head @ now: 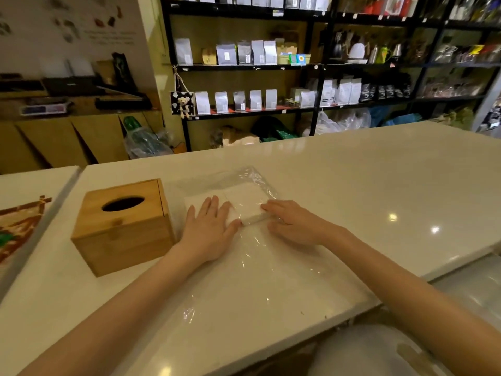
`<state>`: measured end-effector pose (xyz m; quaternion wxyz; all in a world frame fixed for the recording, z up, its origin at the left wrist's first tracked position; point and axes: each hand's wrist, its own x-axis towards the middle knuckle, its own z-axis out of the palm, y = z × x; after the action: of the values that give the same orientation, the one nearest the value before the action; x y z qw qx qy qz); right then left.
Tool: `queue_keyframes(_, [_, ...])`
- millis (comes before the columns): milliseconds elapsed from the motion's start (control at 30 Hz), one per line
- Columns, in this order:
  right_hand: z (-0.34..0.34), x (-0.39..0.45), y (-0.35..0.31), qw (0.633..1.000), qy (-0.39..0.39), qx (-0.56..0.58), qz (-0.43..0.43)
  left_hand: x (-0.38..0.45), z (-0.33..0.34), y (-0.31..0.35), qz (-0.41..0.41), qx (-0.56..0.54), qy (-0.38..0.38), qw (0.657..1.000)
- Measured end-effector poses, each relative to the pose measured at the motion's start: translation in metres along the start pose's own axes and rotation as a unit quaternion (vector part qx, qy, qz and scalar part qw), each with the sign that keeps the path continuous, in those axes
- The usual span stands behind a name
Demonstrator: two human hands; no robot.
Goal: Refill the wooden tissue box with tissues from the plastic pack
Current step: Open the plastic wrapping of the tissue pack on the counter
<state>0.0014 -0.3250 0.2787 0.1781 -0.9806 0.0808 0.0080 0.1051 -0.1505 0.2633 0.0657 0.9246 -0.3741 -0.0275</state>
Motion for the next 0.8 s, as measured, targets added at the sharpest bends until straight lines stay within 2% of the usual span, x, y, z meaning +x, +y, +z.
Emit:
queue_keyframes(267, [-0.003, 0.006, 0.000, 0.999, 0.027, -0.008, -0.028, -0.004, -0.003, -0.005, 0.007, -0.025, -0.007, 1.000])
queue_keyframes(433, [-0.011, 0.015, -0.006, 0.999, 0.026, -0.031, -0.003, -0.015, -0.016, -0.007, 0.029, -0.061, 0.007, 0.998])
queue_keyframes(600, [-0.012, 0.016, -0.009, 0.998, 0.024, -0.063, 0.007, -0.019, -0.011, -0.007, 0.016, -0.047, -0.021, 0.999])
queue_keyframes(800, [-0.016, 0.009, -0.003, 0.998, 0.026, -0.059, 0.014, -0.021, -0.013, -0.006, 0.052, -0.064, -0.026, 0.996])
